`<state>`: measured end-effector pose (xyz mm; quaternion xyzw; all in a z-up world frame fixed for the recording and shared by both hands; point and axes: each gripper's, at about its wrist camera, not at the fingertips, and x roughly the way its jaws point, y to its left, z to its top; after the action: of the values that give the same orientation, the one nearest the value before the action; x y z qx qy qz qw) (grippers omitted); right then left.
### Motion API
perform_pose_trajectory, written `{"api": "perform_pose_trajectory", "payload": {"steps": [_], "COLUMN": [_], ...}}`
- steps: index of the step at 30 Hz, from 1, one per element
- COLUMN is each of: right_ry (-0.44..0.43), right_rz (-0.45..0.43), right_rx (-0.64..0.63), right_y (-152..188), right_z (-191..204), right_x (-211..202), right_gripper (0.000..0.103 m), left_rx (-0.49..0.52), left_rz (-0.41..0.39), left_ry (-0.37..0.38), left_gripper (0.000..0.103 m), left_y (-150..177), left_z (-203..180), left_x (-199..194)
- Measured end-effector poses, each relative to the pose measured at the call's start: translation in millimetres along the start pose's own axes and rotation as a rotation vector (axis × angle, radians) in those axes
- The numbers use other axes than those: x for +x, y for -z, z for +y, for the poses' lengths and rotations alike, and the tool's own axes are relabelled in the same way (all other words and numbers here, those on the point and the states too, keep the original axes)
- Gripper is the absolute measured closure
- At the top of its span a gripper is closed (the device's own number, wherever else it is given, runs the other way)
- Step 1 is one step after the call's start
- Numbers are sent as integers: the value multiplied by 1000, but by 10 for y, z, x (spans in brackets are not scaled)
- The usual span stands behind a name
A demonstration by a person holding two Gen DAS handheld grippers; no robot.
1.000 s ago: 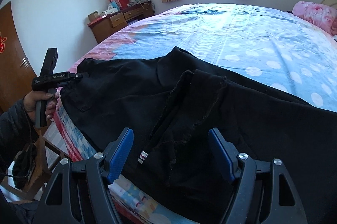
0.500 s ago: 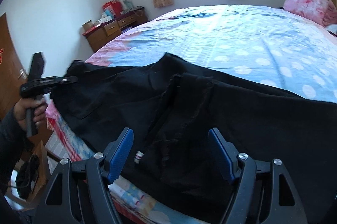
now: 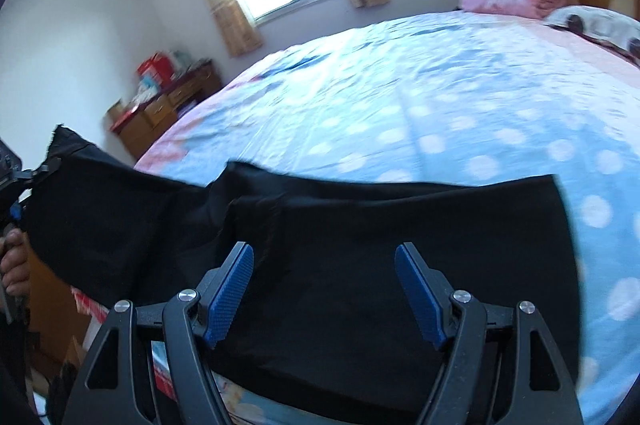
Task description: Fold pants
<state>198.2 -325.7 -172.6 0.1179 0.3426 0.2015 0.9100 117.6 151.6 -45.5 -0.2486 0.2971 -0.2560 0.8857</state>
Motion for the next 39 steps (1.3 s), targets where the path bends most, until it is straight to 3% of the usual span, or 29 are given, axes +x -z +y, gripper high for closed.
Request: {"api": "perform_pose_trajectory", "payload": {"steps": [6, 13, 17, 20, 25, 27, 29, 31, 33, 39], "right_ry": [98, 188, 216, 220, 211, 204, 223, 235, 227, 75], "right_rz": [-62, -128, -157, -146, -132, -130, -142, -159, -172, -109], "right_rx": [129, 247, 287, 307, 333, 358, 369, 367, 344, 106], "right_y": [24, 40, 20, 53, 99, 96, 98, 101, 80, -24], "right_z": [-493, -1000, -1162, -1239, -1347, -1410, -1462, -1475, -1438, -907], "right_x": [-299, -627, -694, -672, -650, -637, -676, -719, -760, -728], "right_gripper": [28, 28, 28, 28, 28, 28, 28, 28, 28, 28], "left_rx": [104, 136, 173, 225, 153, 116, 112, 137, 147, 208], "left_rz": [113, 255, 323, 356, 438, 442, 415, 353, 281, 168], "left_ry": [79, 160, 167, 114, 135, 187, 191, 162, 109, -136], "left_gripper": [84, 84, 86, 86, 82, 82, 73, 37, 25, 24], "left_y": [-25, 162, 352, 545, 840, 882, 872, 831, 809, 914], "left_z": [-664, -1165, -1433, -1543, -1498, -1499, -1501, -1445, -1364, -905], "left_x": [640, 1310, 1706, 2045, 2519, 2530, 2448, 2256, 2117, 1625]}}
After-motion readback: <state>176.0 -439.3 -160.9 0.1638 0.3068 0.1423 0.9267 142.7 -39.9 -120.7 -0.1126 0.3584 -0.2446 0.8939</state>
